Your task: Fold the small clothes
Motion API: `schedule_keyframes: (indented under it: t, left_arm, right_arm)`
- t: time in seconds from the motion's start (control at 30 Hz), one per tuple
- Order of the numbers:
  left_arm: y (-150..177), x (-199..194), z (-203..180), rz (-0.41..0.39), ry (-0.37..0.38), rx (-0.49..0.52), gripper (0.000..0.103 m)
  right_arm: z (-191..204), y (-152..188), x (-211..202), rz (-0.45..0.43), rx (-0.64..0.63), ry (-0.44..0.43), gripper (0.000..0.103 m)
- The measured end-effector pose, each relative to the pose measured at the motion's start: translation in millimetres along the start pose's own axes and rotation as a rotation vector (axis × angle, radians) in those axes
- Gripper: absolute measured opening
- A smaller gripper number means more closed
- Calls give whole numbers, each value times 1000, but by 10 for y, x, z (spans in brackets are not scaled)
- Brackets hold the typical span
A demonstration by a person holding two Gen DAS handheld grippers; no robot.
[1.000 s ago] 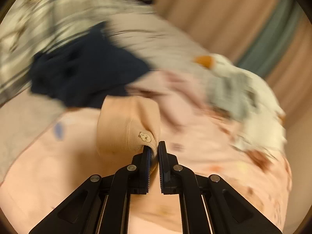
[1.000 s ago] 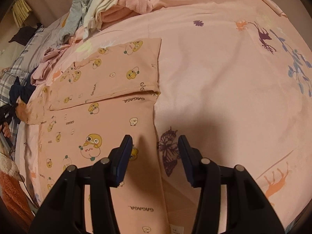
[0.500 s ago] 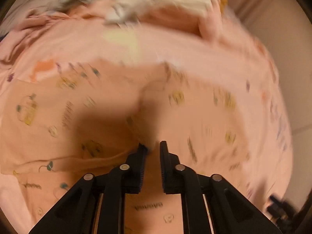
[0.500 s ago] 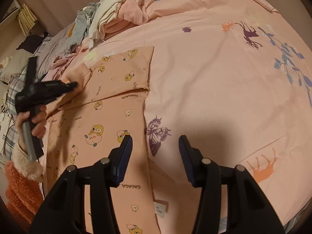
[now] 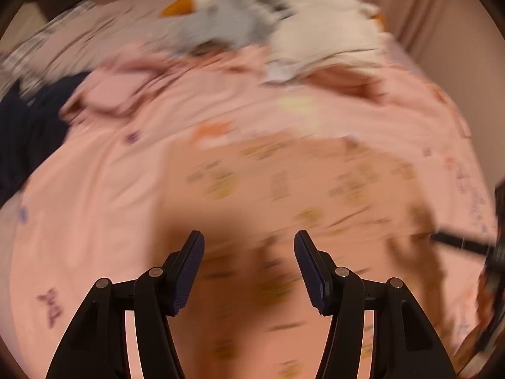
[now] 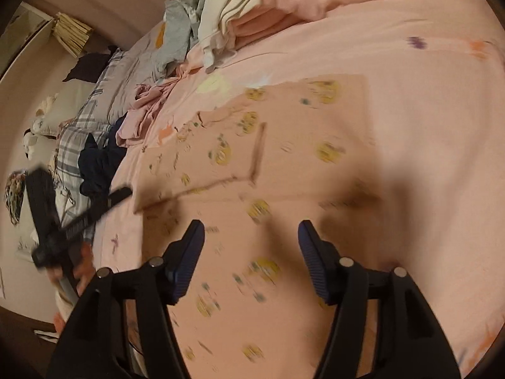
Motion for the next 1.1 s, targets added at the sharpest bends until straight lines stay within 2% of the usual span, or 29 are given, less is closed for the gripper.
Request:
schedule_keyframes:
  t: [0.1, 0.2, 0.27, 0.33, 0.47, 0.5, 0.57, 0.6, 0.63, 0.7, 0.73, 0.8, 0.9, 0.97, 1.03, 1.1]
  left_arm:
    - [103, 157, 401, 46, -9, -84, 58]
    - [188, 223, 692, 56, 85, -213, 58]
    - [230, 267, 782, 73, 135, -247, 58]
    - [257, 327, 755, 77, 147, -243, 58]
    - [252, 478, 614, 51, 92, -160, 58]
    - [237, 489, 584, 38, 78, -144, 58]
    - [259, 479, 591, 38, 43, -129, 58]
    - [262, 474, 592, 37, 26, -121, 55]
    - [261, 482, 557, 36, 17, -106, 44]
    - [277, 494, 450, 59, 33, -77, 29]
    - [288, 509, 436, 65, 20, -73, 26]
    - [263, 572, 413, 68, -24, -75, 22]
    - [213, 603, 406, 66, -17, -134, 16]
    - [226, 610, 386, 59, -32, -124, 15]
    - [260, 600, 342, 40, -62, -86, 15]
    - [295, 612, 311, 29, -86, -61, 13]
  right_arm:
    - [80, -250, 396, 43, 47, -26, 63]
    - [11, -440, 692, 68, 126, -34, 62]
    - [-59, -493, 793, 74, 161, -1, 63]
    - [-61, -567, 857, 51, 174, -5, 62]
    - [111, -632, 903, -6, 132, -73, 36]
    - [126, -632, 935, -7, 127, -70, 32]
    - [127, -623, 995, -23, 115, -29, 13]
    - [99, -622, 997, -33, 120, -29, 11]
    - [66, -620, 975, -48, 136, -49, 11]
    - [31, -677, 934, -84, 164, -94, 10]
    - [13, -712, 856, -111, 165, -100, 10]
    - [11, -783, 682, -155, 131, -78, 9]
    - [44, -910, 376, -224, 85, -71, 9]
    - [-8, -972, 135, -266, 59, -30, 9]
    - [-102, -990, -7, -276, 28, 23, 9]
    - [-285, -963, -55, -246, 25, 97, 9]
Point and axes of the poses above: each gripper's, at about its wrist camera, not at the fingertips, and x roughly the way its jaws point, z to its left, y to its underside, the point moved 7 cm from there along x, roughly the way its jaws point, and after that the axes turned 9 degrees about -x, right-handed, at the moved point
